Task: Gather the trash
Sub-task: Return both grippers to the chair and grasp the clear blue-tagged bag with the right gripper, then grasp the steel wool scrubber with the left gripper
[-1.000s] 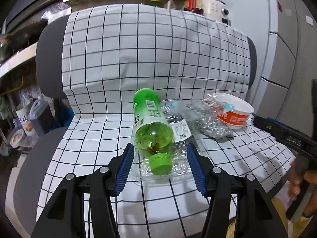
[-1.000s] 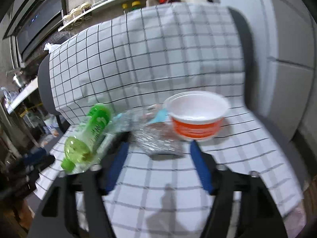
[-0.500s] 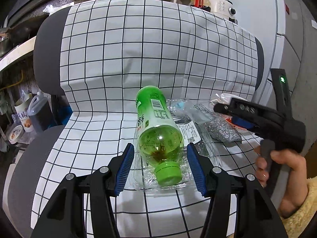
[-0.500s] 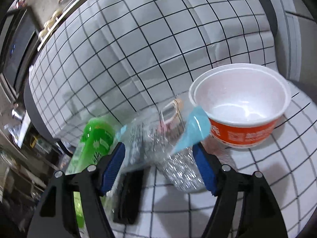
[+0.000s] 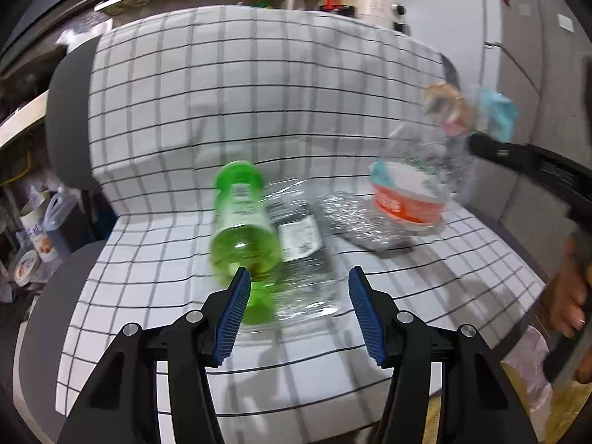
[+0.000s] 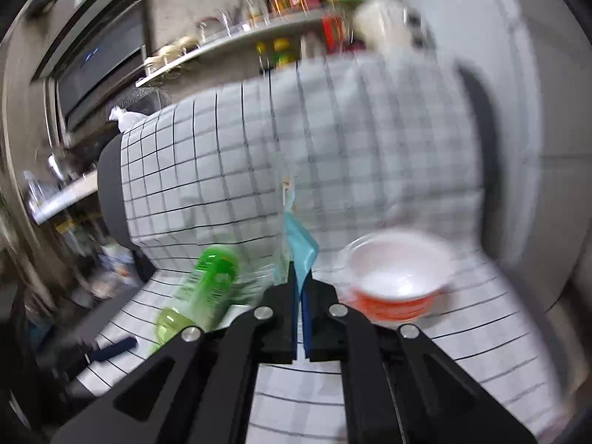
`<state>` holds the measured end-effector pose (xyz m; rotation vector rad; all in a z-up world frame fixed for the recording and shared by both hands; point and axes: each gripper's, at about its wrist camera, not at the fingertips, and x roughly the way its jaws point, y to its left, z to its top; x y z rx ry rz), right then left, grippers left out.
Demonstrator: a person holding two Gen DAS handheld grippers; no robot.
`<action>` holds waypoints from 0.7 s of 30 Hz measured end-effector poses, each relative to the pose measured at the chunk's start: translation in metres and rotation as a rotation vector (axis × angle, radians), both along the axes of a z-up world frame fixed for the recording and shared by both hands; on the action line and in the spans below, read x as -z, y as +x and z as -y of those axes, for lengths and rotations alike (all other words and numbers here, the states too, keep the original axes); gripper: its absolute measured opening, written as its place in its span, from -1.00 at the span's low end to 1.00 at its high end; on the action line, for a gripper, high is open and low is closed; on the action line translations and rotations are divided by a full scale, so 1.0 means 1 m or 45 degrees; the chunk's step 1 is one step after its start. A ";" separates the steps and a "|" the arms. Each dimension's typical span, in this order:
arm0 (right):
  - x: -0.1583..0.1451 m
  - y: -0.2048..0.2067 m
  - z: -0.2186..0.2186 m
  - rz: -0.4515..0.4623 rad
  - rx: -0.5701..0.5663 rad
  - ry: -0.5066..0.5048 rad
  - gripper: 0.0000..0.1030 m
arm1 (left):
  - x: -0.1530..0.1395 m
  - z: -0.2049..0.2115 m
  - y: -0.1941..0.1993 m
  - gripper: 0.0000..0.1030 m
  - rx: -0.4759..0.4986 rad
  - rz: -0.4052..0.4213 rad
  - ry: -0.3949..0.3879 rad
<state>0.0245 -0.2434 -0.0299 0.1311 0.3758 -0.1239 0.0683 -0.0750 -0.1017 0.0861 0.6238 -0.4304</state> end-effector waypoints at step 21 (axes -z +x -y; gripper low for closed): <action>0.038 -0.092 0.085 0.009 0.327 -0.044 -0.96 | 0.037 0.138 0.085 0.16 0.029 -0.232 0.117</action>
